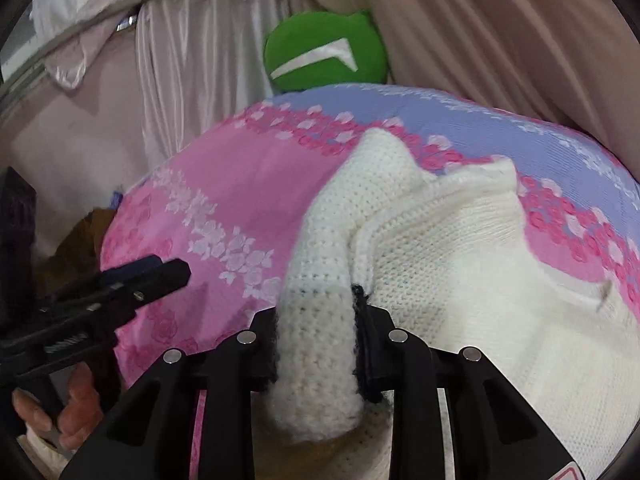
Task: Fold small clothes
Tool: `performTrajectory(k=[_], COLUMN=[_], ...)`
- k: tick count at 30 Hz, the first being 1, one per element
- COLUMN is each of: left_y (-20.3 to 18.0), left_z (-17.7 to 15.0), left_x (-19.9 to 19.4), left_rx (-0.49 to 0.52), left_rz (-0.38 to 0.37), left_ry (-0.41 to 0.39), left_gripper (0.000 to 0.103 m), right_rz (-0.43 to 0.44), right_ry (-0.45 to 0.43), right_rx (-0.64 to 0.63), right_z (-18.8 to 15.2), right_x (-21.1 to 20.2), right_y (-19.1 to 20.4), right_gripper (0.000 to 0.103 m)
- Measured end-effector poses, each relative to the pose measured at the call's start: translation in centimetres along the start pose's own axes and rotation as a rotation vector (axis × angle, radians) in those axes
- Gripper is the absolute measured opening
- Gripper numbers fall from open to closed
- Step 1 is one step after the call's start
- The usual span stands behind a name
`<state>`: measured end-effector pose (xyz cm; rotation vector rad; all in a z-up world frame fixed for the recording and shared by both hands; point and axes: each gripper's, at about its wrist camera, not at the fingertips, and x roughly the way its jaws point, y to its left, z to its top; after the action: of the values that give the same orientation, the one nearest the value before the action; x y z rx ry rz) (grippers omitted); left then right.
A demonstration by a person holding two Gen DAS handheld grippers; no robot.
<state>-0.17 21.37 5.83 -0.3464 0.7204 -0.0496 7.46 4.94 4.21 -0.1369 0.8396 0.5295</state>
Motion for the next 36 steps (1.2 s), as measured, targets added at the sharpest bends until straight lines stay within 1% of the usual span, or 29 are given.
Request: performTrajectory(k=[2,3,4,5,7,9,11,12,14,15,17,18,19,20,21,23,25,27,28,29,30,31,32,33,34,35,36], left_y=[1.5,2.1,2.8,3.2,3.7,3.5,2.9,2.4,0.5,-0.7,-3.6,-5.3,-7.1,-8.8,-11.0,-14.7,-18.6,-22.2,-24.0,-25.4,-26.6,-27.5,-28.1,-28.5,-28.7,-28.7,-28.6], left_z=[0.0,-0.1,-0.1,-0.2,-0.2,0.0,0.2,0.3,0.8,1.0,1.3,1.3,1.3,1.2,0.9,0.1,-1.2,-2.8,-3.9,-4.9,-5.8,-6.7,-7.3,-7.9,-8.4,-8.9,-9.2], left_x=[0.0,0.0,0.0,0.1,0.2,0.4,0.5,0.4,0.2,0.0,-0.4,-0.6,-0.8,-0.9,-1.0,-0.8,0.1,1.6,2.7,3.6,4.2,4.6,4.8,4.7,4.3,3.9,3.6], left_rx=[-0.026,-0.037,-0.048,-0.054,-0.054,-0.049,-0.035,-0.022,0.013,0.034,0.087,0.113,0.142,0.171,0.209,0.272,0.339,0.393,0.418,0.440,0.458,0.472,0.483,0.493,0.508,0.521,0.528], left_rz=[0.017,0.022,0.028,0.034,0.044,0.025,-0.008,-0.025,-0.070,-0.098,-0.161,-0.195,-0.236,-0.274,-0.317,-0.374,-0.426,-0.447,-0.457,-0.459,-0.456,-0.454,-0.452,-0.444,-0.422,-0.412,-0.405], left_ry=[0.004,0.006,0.008,0.008,0.008,0.011,0.008,0.004,-0.010,-0.019,-0.039,-0.045,-0.050,-0.050,-0.047,-0.028,0.009,0.065,0.106,0.144,0.175,0.199,0.216,0.219,0.201,0.188,0.184], left_gripper=[0.062,0.062,0.062,0.062,0.062,0.062,0.062,0.062,0.062,0.062,0.062,0.062,0.063,0.064,0.067,0.069,0.069,0.069,0.069,0.069,0.069,0.069,0.069,0.069,0.069,0.069,0.069], right_rz=[-0.028,-0.036,-0.063,-0.076,-0.075,-0.051,0.012,0.059,0.184,0.213,0.253,0.253,0.242,0.220,0.170,0.092,0.062,0.044,0.074,0.142,0.174,0.181,0.174,0.160,0.145,0.142,0.143], right_ry=[0.072,0.081,0.053,0.055,0.058,0.066,0.049,0.026,-0.056,-0.091,-0.201,-0.239,-0.283,-0.309,-0.329,-0.317,-0.272,-0.223,-0.223,-0.260,-0.278,-0.286,-0.294,-0.299,-0.305,-0.313,-0.322], right_rx=[-0.023,-0.028,-0.050,-0.059,-0.054,-0.028,0.034,0.077,0.183,0.216,0.296,0.327,0.374,0.417,0.472,0.595,0.738,0.832,0.872,0.900,0.909,0.898,0.878,0.859,0.845,0.840,0.841], right_z=[-0.7,-1.1,-1.2,-1.2,-1.0,-0.7,0.2,0.7,1.9,2.0,1.4,0.6,-0.8,-2.4,-4.7,-9.6,-14.8,-18.8,-20.5,-21.7,-22.1,-22.1,-21.9,-22.0,-22.2,-22.8,-23.2], right_x=[3.7,4.8,4.9,4.7,4.6,4.5,3.3,2.2,-1.7,-3.4,-8.6,-10.4,-12.8,-14.3,-15.8,-16.6,-15.9,-14.4,-13.7,-13.6,-13.8,-14.3,-14.8,-15.4,-16.0,-16.6,-17.0], right_y=[1.1,1.2,1.6,1.8,1.7,1.1,0.4,-0.5,-3.7,-5.0,-9.4,-11.2,-13.7,-15.7,-18.2,-22.2,-25.6,-27.8,-28.6,-29.0,-29.0,-28.7,-28.4,-28.1,-27.7,-27.8,-27.7], right_gripper=[0.026,0.026,0.026,0.026,0.026,0.025,0.024,0.024,0.024,0.023,0.023,0.023,0.023,0.023,0.023,0.023,0.023,0.024,0.024,0.022,0.023,0.024,0.030,0.035,0.038,0.042,0.045])
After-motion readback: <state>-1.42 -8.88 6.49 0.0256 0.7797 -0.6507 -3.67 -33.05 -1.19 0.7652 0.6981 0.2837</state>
